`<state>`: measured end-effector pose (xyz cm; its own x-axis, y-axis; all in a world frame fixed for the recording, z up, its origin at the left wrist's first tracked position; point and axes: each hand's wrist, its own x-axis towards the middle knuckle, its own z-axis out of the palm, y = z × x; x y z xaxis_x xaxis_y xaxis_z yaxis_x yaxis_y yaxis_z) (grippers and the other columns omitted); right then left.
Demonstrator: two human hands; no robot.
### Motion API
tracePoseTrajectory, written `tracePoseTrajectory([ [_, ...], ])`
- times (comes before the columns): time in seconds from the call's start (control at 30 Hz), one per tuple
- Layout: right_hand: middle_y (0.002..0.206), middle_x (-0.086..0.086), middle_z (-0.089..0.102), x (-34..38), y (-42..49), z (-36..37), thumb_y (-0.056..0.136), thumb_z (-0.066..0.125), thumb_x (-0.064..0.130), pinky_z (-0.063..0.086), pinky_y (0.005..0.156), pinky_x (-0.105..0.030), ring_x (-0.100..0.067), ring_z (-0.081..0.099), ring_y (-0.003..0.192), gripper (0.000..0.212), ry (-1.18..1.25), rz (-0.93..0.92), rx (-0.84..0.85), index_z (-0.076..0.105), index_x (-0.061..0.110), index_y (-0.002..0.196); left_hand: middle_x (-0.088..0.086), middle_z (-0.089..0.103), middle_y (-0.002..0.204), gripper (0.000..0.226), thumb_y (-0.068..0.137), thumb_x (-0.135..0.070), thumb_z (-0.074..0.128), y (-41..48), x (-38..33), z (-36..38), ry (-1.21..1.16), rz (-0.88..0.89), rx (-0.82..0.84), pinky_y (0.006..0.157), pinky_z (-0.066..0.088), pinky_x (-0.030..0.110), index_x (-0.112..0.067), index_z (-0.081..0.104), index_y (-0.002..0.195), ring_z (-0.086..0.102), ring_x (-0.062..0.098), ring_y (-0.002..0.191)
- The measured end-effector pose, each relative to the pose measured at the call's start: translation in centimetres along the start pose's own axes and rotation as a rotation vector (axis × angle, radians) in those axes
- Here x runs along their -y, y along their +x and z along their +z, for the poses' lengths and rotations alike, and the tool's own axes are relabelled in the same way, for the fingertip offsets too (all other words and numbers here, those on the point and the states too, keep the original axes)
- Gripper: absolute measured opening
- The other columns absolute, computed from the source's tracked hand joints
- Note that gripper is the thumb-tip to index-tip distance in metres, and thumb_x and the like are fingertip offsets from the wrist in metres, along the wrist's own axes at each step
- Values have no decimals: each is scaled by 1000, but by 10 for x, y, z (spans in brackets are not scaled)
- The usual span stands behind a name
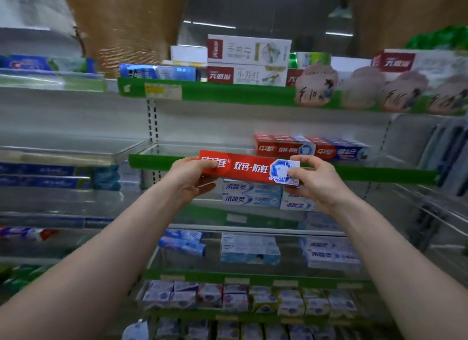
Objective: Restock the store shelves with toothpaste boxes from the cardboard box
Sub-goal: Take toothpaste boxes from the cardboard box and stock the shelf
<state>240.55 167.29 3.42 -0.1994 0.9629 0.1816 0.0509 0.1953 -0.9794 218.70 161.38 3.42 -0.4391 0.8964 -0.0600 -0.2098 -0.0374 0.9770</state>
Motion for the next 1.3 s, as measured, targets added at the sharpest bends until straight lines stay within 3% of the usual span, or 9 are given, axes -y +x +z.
tracePoseTrajectory([
  [0.1,102,-10,64,2,12,-10,89,64,8,59,72,-35,-20,67,89,28,30,16,-20,54,14,115,13,66,97,10,89,-6,62,20,-5,13,37,15,53,81,52,37,-11,54,91,63,25,91],
  [0.2,99,-7,65,-1,22,-18,86,68,9,58,79,-39,-20,67,88,30,4,17,-62,55,13,114,11,66,92,10,89,-6,62,37,-6,30,62,16,105,79,52,37,-12,55,91,64,22,83],
  [0.47,97,-4,61,-8,64,-48,86,69,12,58,71,-31,-15,65,85,29,-114,1,-138,55,17,111,15,65,107,28,89,-7,61,80,-3,81,58,-29,185,93,51,44,-11,52,115,63,28,102],
  [0.6,100,-5,62,-6,93,-68,86,69,9,58,76,-35,-17,65,87,27,-126,-29,-136,56,17,107,15,65,106,30,89,-4,61,101,-5,103,66,-15,209,84,51,39,-10,51,116,64,27,97],
  [0.73,104,-9,63,-6,125,-88,84,70,8,58,74,-34,-17,65,85,30,-131,-36,-97,55,13,110,16,64,111,20,88,-4,61,120,-9,127,71,3,188,86,50,40,-9,51,105,62,29,102],
  [0.93,112,-15,62,-6,172,-118,83,72,9,57,82,-46,-27,66,96,35,-182,-35,-29,54,18,111,15,66,108,37,85,-9,67,148,-13,154,197,39,134,80,53,36,-6,51,118,63,26,99],
  [1.1,113,-16,62,-13,200,-135,83,70,6,59,73,-37,-25,66,91,34,-262,-83,32,55,15,113,7,63,100,38,86,-7,65,160,-11,170,275,99,126,82,51,37,-20,50,119,62,21,89],
  [1.2,122,-12,60,-23,211,-141,82,72,11,56,86,-41,-23,65,98,48,-396,-116,67,55,15,126,3,61,100,38,86,-10,66,165,-6,172,417,129,124,89,49,39,-23,52,120,60,19,91],
  [1.3,135,-8,53,-30,221,-143,82,73,16,49,90,-30,-23,56,115,57,-551,-158,108,50,14,135,0,59,101,41,86,-14,67,172,0,171,572,154,89,95,47,41,-24,51,122,56,21,103],
])
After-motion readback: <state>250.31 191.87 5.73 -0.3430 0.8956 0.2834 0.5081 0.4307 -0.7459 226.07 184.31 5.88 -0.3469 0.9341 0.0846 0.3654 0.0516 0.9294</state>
